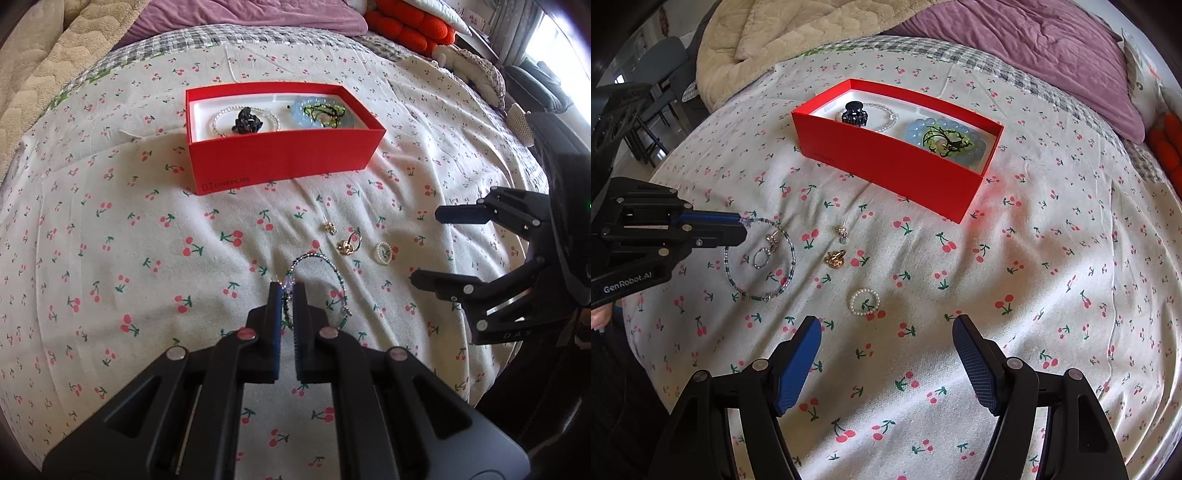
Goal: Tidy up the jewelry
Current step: 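Grasp the green-and-silver beaded bracelet with the left tool while the right tool reaches for earrings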
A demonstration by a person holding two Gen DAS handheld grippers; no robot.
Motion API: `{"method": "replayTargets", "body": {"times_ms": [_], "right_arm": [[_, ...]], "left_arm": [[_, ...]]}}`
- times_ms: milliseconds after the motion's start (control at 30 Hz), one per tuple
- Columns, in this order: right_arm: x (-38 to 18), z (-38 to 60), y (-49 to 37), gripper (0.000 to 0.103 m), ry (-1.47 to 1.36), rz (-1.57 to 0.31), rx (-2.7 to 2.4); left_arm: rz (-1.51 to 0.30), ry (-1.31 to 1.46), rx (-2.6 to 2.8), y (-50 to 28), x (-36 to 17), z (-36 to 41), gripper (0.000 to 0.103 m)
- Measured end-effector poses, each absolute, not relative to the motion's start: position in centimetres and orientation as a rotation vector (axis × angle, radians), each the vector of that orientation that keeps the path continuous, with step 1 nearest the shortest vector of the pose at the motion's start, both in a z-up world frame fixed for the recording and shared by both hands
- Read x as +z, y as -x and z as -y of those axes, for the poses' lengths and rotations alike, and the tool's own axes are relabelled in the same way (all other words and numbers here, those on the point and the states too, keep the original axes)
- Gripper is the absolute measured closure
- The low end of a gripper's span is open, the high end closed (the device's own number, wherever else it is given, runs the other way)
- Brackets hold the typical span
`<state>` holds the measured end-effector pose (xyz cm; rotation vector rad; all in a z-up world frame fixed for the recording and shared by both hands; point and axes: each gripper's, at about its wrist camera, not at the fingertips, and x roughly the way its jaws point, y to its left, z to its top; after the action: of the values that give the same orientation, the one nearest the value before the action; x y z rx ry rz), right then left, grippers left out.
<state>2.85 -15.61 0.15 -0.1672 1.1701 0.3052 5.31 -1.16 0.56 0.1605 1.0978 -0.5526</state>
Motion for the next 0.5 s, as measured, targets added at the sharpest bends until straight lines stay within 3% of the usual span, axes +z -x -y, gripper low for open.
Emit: {"method": "replayTargets", "body": {"times_ms": [500], "right_arm": [[-0.8, 13.8, -3.6, 0.029, 0.164, -1.149, 0.392]], "left_arm": [[-1.029, -0.11, -0.546, -4.6, 3.5, 0.6, 0.098]]}}
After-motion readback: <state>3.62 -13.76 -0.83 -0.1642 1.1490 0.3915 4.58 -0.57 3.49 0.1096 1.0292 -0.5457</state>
